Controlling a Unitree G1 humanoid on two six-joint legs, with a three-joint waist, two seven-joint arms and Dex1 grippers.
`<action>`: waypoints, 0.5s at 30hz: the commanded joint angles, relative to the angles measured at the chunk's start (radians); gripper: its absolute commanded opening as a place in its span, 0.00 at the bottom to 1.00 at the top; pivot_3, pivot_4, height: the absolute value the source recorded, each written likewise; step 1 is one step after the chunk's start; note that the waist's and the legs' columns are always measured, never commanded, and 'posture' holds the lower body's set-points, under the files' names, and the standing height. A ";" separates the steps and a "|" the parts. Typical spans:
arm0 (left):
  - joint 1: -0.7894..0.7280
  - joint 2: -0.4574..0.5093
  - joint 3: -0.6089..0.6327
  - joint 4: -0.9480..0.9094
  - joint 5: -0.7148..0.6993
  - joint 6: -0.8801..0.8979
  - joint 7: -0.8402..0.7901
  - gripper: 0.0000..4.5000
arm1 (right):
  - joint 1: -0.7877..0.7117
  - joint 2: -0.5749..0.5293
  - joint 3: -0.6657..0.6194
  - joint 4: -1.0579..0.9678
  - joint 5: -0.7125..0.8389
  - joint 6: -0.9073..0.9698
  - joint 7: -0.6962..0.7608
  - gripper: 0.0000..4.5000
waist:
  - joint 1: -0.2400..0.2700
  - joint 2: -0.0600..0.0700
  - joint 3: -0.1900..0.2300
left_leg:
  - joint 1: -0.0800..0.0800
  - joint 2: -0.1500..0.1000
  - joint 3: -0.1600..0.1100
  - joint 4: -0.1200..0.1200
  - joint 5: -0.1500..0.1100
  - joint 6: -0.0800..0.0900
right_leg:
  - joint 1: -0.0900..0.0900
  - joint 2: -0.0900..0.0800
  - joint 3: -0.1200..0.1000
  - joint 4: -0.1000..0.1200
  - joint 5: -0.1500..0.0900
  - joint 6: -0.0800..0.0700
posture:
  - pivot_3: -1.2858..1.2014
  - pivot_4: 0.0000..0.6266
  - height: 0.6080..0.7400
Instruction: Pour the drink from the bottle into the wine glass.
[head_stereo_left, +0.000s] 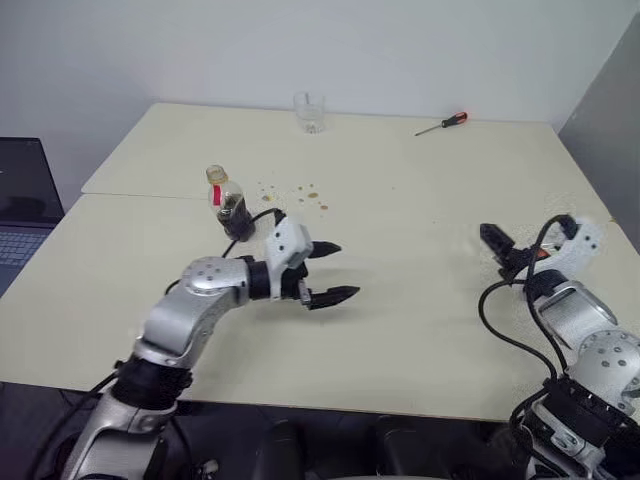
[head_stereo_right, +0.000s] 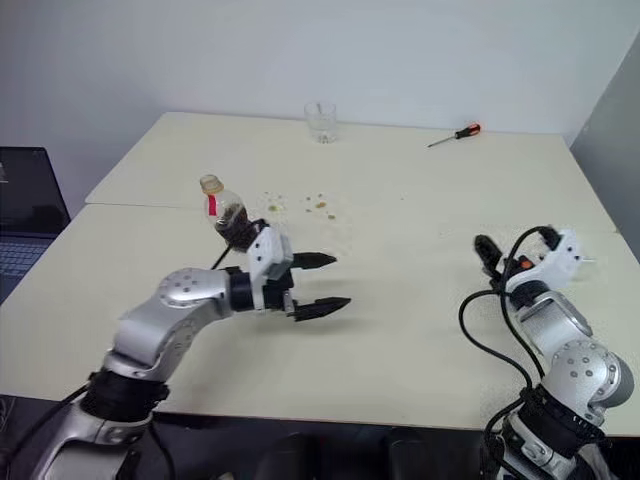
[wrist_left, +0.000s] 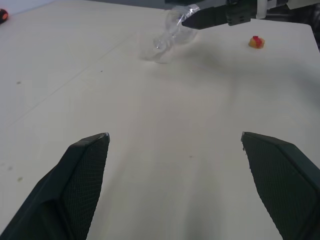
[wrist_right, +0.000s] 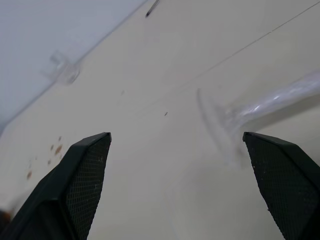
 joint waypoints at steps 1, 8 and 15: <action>-0.051 -0.037 -0.014 0.039 0.039 -0.059 -0.014 1.00 | -0.052 0.015 -0.073 0.057 0.041 -0.070 -0.097 1.00 | -0.001 0.000 0.000 | 0.000 0.000 0.000 0.000 0.000 0.000 | 0.000 0.000 0.000 0.000 0.000 0.000 | 0.52 0.24 1.00; -0.056 -0.066 -0.015 0.048 0.052 -0.062 -0.037 1.00 | -0.105 0.032 -0.182 0.194 0.169 -0.151 -0.250 1.00 | -0.003 0.003 0.002 | 0.000 0.000 0.000 -0.002 0.000 0.000 | 0.000 -0.001 0.001 -0.001 0.000 0.000 | 0.52 0.24 1.00; -0.057 -0.091 -0.019 0.052 0.073 -0.065 -0.031 1.00 | -0.130 0.023 -0.155 0.345 0.258 -0.244 -0.271 1.00 | -0.007 0.004 0.002 | 0.000 0.000 0.000 -0.002 0.000 0.000 | 0.000 -0.001 0.000 -0.001 0.000 0.000 | 0.52 0.24 1.00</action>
